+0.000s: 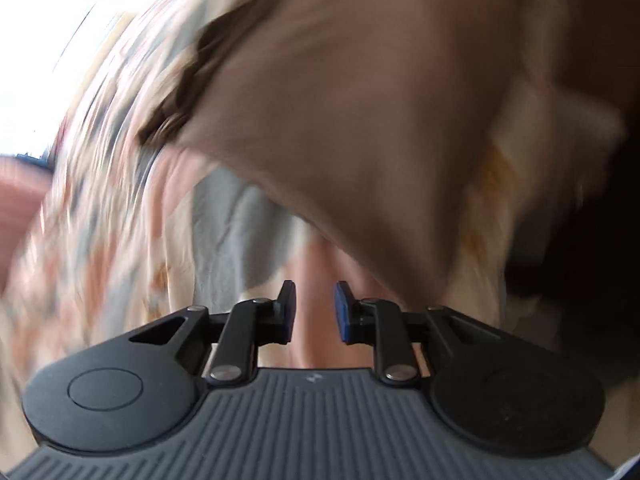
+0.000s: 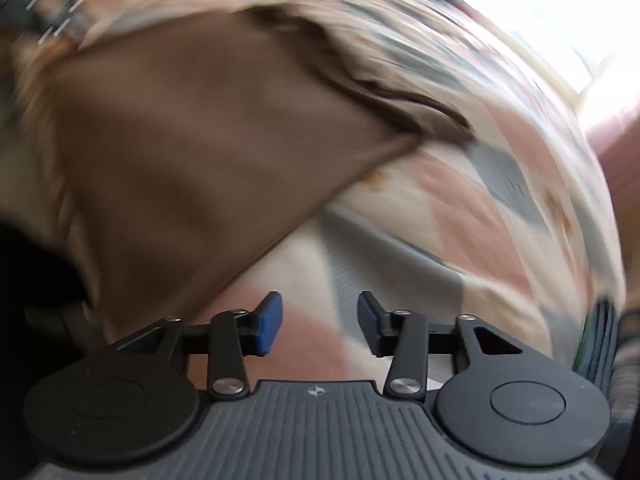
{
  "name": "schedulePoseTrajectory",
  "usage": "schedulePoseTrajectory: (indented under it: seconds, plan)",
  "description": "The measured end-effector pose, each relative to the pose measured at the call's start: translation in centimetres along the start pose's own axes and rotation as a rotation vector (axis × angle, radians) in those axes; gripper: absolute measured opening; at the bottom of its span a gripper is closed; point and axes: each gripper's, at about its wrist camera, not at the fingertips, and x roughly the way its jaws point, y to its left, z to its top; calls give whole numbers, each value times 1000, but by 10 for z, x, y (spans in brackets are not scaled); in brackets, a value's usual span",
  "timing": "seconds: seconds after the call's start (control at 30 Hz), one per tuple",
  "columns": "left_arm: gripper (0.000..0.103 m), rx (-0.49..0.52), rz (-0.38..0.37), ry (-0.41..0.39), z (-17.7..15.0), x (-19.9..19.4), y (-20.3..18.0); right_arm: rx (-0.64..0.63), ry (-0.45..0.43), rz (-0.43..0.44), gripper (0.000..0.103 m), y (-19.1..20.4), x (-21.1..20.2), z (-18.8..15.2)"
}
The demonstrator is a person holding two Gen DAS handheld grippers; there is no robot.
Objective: Fold clothes
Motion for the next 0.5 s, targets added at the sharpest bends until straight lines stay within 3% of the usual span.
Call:
schedulePoseTrajectory:
  seconds: [0.1,0.2,0.37,0.5]
  plan:
    - [29,285,87,-51,-17,4,-32,-250,-54,1,48,36,1,-17]
    - [31,489,179,-141,-27,7,-50,-534,-143,-72,51,68,3,-36]
    - [40,710,306,-303,-39,11,-69,-758,-269,-150,57,86,5,-46]
    - [43,752,319,-365,-40,18,-65,-938,-359,-185,56,99,10,-51]
